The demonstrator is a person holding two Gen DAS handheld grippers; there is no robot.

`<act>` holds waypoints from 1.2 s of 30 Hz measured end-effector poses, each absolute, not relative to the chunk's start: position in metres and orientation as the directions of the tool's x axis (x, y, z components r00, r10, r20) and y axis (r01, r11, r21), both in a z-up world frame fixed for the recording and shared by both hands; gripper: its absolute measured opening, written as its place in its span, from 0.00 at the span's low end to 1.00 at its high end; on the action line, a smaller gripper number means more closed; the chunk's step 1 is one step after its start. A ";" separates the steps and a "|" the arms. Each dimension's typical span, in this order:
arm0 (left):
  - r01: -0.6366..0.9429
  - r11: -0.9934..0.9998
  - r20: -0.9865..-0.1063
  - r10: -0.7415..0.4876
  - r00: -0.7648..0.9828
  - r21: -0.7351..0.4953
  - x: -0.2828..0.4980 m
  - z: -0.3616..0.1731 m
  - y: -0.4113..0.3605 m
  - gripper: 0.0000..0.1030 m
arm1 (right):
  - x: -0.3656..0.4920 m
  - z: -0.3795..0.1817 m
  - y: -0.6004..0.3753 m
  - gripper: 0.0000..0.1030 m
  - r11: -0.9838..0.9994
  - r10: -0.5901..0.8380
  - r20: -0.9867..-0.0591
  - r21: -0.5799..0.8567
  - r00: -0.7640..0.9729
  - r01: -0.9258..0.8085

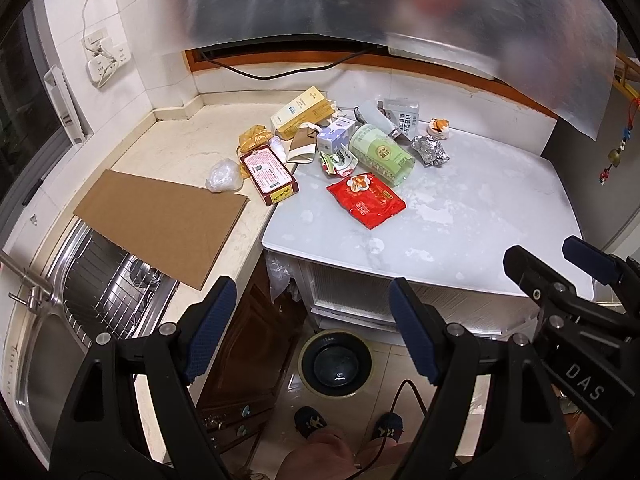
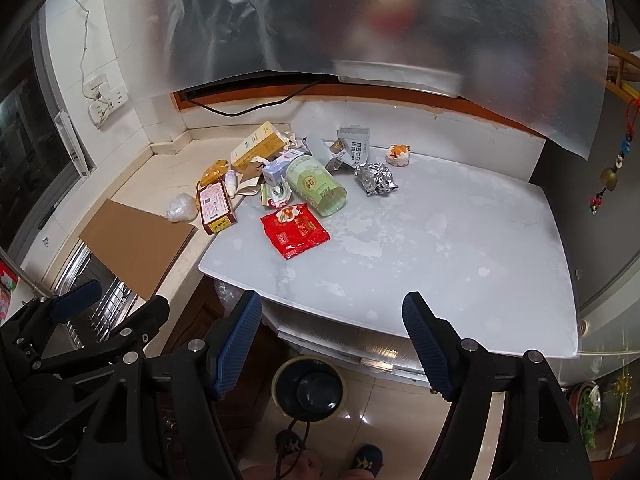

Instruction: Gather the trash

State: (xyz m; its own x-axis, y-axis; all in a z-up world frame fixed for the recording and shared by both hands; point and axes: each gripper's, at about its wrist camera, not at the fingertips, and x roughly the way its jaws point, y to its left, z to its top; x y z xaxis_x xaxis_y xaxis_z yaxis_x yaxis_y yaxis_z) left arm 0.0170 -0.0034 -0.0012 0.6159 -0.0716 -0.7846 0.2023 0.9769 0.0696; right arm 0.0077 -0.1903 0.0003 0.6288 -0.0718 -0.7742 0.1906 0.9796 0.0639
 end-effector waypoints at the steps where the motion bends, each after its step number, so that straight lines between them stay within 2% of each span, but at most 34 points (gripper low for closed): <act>1: 0.203 0.977 -0.785 -0.072 0.616 0.069 0.017 -0.001 -0.003 0.74 | 0.008 0.001 -0.190 0.72 0.980 -0.069 -0.774 0.065 0.629 0.187; 11: 0.164 0.985 -0.777 -0.057 0.626 0.060 0.010 0.002 -0.008 0.74 | 0.012 0.004 -0.203 0.72 0.987 -0.006 -0.764 0.097 0.645 0.125; 22: 0.055 0.998 -0.785 0.000 0.620 0.043 0.038 0.000 -0.016 0.74 | 0.038 0.006 -0.239 0.72 0.996 0.042 -0.738 0.087 0.674 0.033; 31: -0.028 0.998 -0.797 0.060 0.601 0.054 0.069 -0.009 0.005 0.74 | 0.088 -0.019 -0.270 0.72 0.993 0.100 -0.779 0.120 0.619 -0.009; 36: -0.044 0.998 -0.815 0.054 0.577 0.035 0.098 -0.018 0.025 0.74 | 0.123 -0.036 -0.264 0.72 0.992 0.120 -0.796 0.125 0.593 -0.033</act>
